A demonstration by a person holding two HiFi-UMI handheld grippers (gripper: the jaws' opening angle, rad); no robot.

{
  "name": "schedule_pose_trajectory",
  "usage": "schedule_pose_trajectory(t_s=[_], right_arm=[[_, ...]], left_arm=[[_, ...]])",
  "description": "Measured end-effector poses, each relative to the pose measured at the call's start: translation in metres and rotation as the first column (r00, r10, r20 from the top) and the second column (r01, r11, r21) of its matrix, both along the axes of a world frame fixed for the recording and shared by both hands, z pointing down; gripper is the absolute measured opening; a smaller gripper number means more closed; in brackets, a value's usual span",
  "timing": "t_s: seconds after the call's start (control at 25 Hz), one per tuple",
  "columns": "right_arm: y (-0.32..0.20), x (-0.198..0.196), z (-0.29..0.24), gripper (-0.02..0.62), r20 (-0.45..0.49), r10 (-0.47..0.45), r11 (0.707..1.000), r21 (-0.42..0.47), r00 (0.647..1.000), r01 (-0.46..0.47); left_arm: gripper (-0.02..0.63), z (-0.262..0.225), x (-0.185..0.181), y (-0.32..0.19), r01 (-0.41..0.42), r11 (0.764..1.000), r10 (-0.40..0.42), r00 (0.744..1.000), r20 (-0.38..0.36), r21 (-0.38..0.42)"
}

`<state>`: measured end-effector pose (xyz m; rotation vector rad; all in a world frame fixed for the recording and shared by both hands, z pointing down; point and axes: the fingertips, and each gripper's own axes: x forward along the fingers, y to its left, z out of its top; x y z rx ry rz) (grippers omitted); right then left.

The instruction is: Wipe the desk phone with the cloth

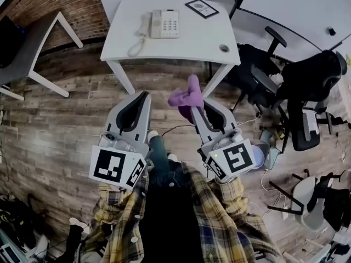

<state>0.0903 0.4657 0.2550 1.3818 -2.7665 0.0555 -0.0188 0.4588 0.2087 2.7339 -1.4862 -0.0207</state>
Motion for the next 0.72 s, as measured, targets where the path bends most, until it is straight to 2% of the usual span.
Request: schedule_pose_trajectory(t_s=[0.36, 0.72], right_arm=[[-0.028, 0.006, 0.005, 0.06, -0.001, -0.004, 1.0, -0.005, 1.0, 0.004], [-0.129, -0.009, 0.008, 0.06, -0.008, 0.0, 1.0, -0.015, 1.0, 0.0]], left_arm=[[0.018, 0.001, 0.004, -0.028, 0.007, 1.0, -0.008, 1.0, 0.006, 0.013], [0.018, 0.002, -0.007, -0.132, -0.006, 1.0, 0.007, 1.0, -0.011, 0.013]])
